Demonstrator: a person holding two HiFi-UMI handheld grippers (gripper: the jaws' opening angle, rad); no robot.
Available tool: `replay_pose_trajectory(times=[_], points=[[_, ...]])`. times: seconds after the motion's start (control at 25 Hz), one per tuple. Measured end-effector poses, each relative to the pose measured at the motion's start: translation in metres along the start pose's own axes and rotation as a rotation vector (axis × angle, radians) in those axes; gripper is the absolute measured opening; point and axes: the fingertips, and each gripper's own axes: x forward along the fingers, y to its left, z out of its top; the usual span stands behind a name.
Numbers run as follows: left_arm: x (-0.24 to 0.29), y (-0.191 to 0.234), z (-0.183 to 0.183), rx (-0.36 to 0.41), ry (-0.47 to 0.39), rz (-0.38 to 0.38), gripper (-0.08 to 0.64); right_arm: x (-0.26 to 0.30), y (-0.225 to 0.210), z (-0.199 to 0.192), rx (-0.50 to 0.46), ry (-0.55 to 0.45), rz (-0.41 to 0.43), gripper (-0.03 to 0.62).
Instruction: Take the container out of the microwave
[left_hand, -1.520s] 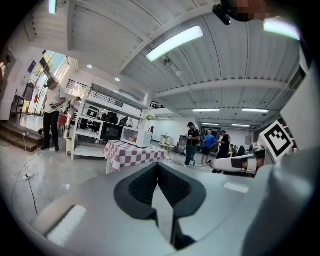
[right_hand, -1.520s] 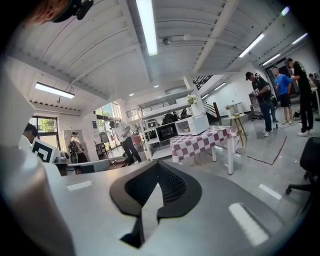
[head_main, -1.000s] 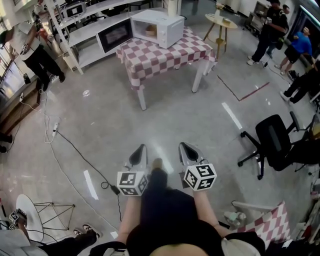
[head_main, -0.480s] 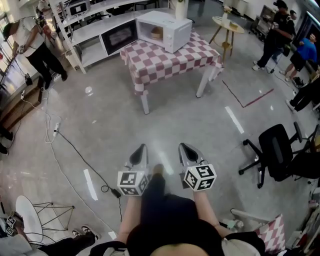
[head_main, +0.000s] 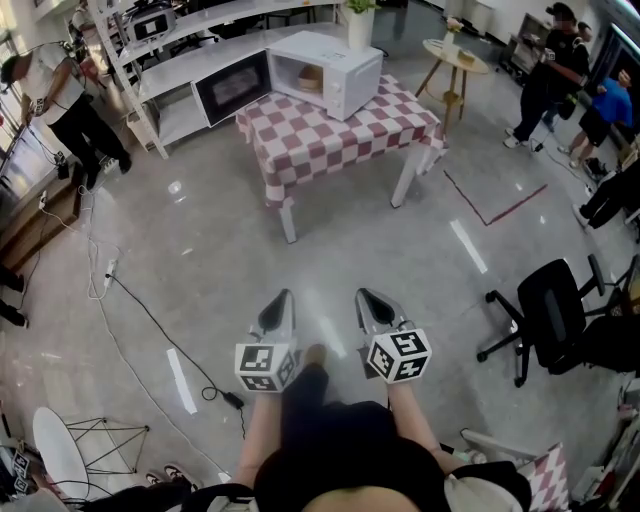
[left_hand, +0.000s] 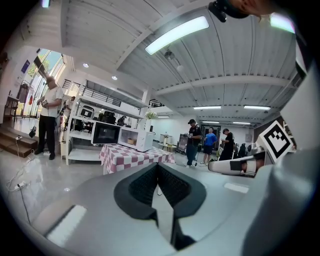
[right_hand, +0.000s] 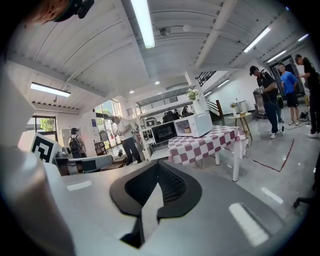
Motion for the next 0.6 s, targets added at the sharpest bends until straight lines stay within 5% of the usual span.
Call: replay_pose_trajectory(times=[0.6], points=[[0.071,0.039,0.029,0.045,0.013,-0.034,0.009,0.073,-0.023,0.040,0.008,-0.002,-0.011,0.000]])
